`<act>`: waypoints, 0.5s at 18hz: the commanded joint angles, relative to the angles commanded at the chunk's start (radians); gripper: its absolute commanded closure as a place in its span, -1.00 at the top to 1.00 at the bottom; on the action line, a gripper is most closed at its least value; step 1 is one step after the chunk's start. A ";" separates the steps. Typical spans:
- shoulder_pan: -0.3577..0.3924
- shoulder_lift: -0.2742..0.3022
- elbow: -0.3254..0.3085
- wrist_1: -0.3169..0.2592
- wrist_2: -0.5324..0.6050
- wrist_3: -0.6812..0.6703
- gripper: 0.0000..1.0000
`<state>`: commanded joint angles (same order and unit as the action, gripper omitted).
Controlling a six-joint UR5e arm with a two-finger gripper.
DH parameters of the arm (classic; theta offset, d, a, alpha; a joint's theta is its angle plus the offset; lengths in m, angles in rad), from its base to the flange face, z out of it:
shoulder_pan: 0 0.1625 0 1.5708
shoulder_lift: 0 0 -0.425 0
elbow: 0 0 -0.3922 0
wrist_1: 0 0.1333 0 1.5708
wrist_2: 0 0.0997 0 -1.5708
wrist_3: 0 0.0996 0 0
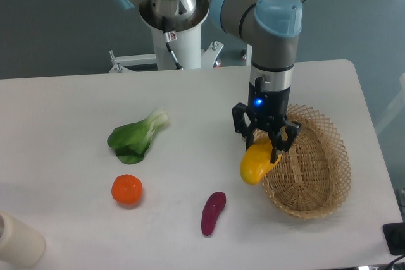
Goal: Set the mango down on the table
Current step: 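Lift the held yellow mango up out of the wicker basket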
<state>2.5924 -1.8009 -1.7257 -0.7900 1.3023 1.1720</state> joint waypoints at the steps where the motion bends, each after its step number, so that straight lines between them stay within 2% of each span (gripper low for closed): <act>1: 0.000 0.000 -0.002 0.000 0.000 0.000 -0.05; 9: -0.005 -0.002 -0.002 0.000 0.006 -0.018 -0.05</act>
<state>2.5879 -1.8024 -1.7273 -0.7900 1.3085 1.1537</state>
